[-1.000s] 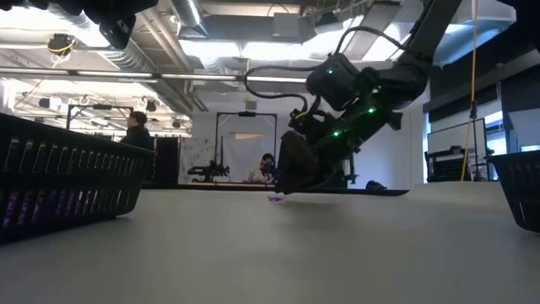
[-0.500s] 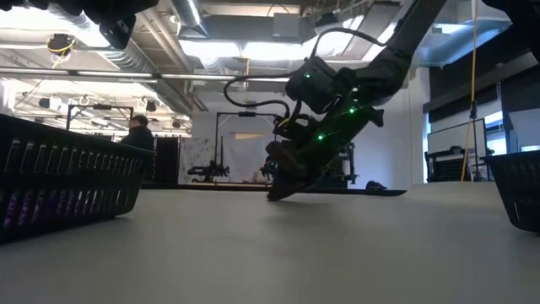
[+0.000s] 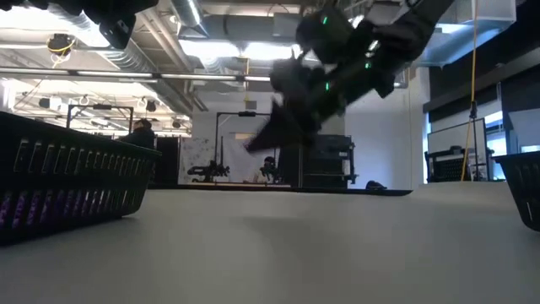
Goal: Sort Halloween decoration
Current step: Put the purple spider toy into the bottom left black basket, then return to Home Position
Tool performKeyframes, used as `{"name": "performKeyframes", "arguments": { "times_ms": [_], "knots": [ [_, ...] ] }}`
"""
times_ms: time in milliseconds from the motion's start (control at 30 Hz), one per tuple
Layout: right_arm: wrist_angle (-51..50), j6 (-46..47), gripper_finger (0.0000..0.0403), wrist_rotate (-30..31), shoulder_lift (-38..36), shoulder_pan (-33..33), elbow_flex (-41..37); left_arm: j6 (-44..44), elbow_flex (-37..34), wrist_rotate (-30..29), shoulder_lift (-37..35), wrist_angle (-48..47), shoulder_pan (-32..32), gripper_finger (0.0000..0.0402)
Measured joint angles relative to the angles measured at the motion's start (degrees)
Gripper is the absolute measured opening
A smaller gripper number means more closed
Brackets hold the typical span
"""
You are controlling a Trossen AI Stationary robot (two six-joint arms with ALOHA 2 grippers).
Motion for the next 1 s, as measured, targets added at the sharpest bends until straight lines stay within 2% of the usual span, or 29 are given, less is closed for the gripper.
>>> {"name": "performKeyframes", "arguments": {
  "times_ms": [100,167,233,433,600,767,1000],
  "knots": [
    [9.41,1.22,0.0023,-5.33,0.0,3.82,0.0,0.0,0.0,0.0,0.0,0.01,0.0,0.0075],
    [15.9,1.58,0.0024,-6.35,0.27,6.74,0.39,0.0,0.0,0.0,0.01,0.01,0.0,0.0075],
    [17.61,1.19,0.0021,-6.36,0.97,9.72,2.33,0.0,0.0,0.0,0.01,0.0,0.01,0.0075],
    [7.02,-5.14,0.0007,-4.81,5.04,16.42,14.65,0.0,0.0,0.0,-0.01,0.02,0.0,0.0075],
    [-1.84,-7.83,0.0022,-0.15,10.45,18.42,25.01,0.0,0.0,0.0,0.01,0.01,0.0,0.0075],
    [-4.78,-8.13,0.0067,-0.98,15.03,18.29,30.07,0.0,0.0,-0.02,-0.01,0.02,0.01,0.0075],
    [-9.49,-7.77,0.0172,-1.88,15.68,17.99,30.93,0.0,0.0,0.0,0.0,-0.01,0.01,0.0075]
  ]
}}
